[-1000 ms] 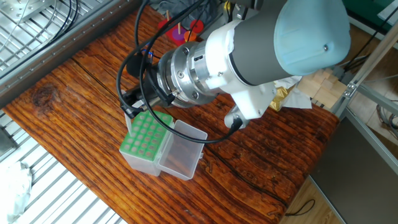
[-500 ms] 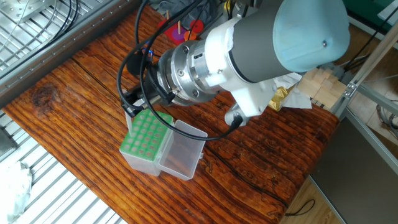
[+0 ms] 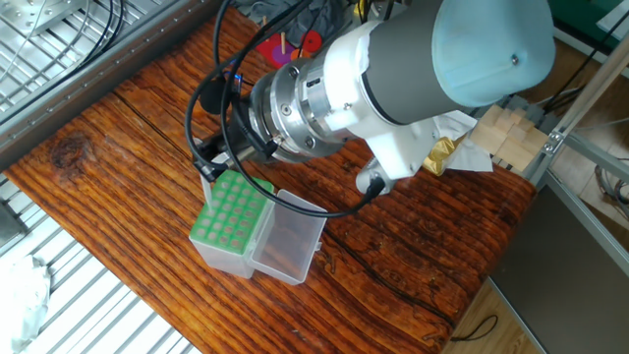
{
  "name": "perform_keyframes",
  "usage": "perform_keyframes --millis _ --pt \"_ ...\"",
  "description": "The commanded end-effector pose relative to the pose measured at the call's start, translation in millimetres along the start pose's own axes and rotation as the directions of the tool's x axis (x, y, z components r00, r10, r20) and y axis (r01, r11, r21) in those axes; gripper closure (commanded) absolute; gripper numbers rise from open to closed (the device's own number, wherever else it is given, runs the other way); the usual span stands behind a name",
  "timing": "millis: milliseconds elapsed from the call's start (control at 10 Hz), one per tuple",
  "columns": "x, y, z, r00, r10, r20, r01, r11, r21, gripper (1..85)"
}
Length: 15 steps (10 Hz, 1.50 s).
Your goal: Insert a large pipette tip into the holder for large pipette tips
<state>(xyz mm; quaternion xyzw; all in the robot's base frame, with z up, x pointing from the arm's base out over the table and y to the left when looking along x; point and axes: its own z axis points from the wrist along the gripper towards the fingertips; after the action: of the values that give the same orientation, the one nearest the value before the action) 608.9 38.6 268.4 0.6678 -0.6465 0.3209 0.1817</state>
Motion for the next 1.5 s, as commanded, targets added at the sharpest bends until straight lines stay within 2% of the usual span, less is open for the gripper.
perform_keyframes --millis 0,600,700,900,1300,1400 --pt "-3.0 2.1 1.5 1.000 0.003 0.012 -0.003 1.000 -0.006 84.7" --pt "-9.5 0.9 8.9 1.000 0.018 0.015 -0.018 1.000 0.003 84.7" --pt "-14.1 0.3 11.2 0.999 0.022 0.030 -0.022 1.000 0.003 84.7" --pt "-12.1 -1.7 10.4 0.999 0.019 0.029 -0.019 1.000 0.008 84.7" --pt "-26.3 4.6 15.3 0.994 0.045 0.104 -0.043 0.999 -0.023 84.7" --pt "-33.6 7.6 15.2 0.989 0.060 0.133 -0.056 0.998 -0.034 84.7"
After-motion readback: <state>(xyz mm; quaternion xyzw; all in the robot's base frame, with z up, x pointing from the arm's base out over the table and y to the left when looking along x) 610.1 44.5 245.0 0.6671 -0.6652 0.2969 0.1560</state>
